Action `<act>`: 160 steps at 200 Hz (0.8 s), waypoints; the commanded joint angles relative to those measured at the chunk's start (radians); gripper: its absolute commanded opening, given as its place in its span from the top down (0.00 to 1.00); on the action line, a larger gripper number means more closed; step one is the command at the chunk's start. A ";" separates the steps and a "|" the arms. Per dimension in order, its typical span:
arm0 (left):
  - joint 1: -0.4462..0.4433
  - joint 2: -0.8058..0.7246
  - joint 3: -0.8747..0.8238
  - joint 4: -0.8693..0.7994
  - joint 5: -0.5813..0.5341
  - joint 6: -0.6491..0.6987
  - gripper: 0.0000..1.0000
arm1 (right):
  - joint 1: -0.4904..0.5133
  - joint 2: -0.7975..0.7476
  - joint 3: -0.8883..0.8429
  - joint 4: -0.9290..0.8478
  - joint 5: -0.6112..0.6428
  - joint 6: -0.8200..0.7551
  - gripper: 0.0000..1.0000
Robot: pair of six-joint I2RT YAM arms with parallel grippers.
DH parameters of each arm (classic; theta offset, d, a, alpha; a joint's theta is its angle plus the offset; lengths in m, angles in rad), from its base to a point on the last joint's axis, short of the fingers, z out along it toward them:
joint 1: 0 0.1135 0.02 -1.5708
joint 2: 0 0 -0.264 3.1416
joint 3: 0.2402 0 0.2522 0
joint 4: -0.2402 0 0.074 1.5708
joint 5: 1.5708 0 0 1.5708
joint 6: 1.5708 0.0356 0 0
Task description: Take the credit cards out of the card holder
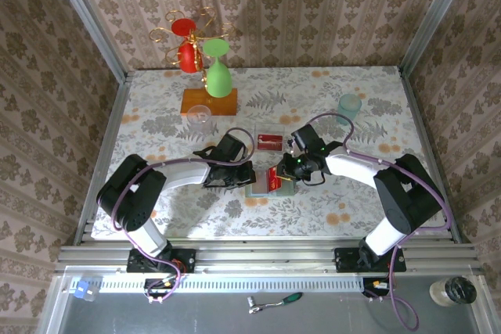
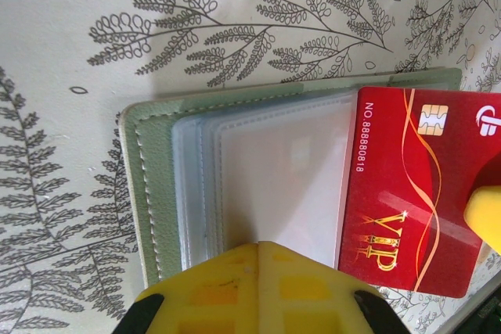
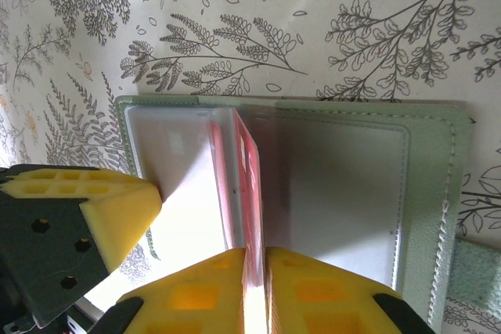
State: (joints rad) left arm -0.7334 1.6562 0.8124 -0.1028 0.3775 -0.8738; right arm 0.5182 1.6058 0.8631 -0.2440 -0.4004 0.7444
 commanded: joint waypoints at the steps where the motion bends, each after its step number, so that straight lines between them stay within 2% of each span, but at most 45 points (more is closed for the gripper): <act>1: 0.000 0.014 0.008 -0.058 -0.014 0.018 1.00 | 0.008 0.014 0.012 -0.023 -0.005 0.020 0.85; 72: 0.000 0.013 0.005 -0.053 -0.015 0.017 1.00 | 0.018 -0.005 0.000 -0.030 0.006 0.031 0.87; 137: 0.002 -0.004 0.020 -0.054 -0.017 0.022 1.00 | 0.019 -0.037 0.012 -0.050 0.029 0.020 0.94; 160: 0.001 -0.025 0.036 -0.071 -0.024 0.028 0.98 | 0.019 -0.064 0.033 -0.090 0.050 0.000 0.94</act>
State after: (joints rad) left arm -0.7334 1.6558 0.8165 -0.1093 0.3763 -0.8726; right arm 0.5304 1.5917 0.8635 -0.2604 -0.3954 0.7616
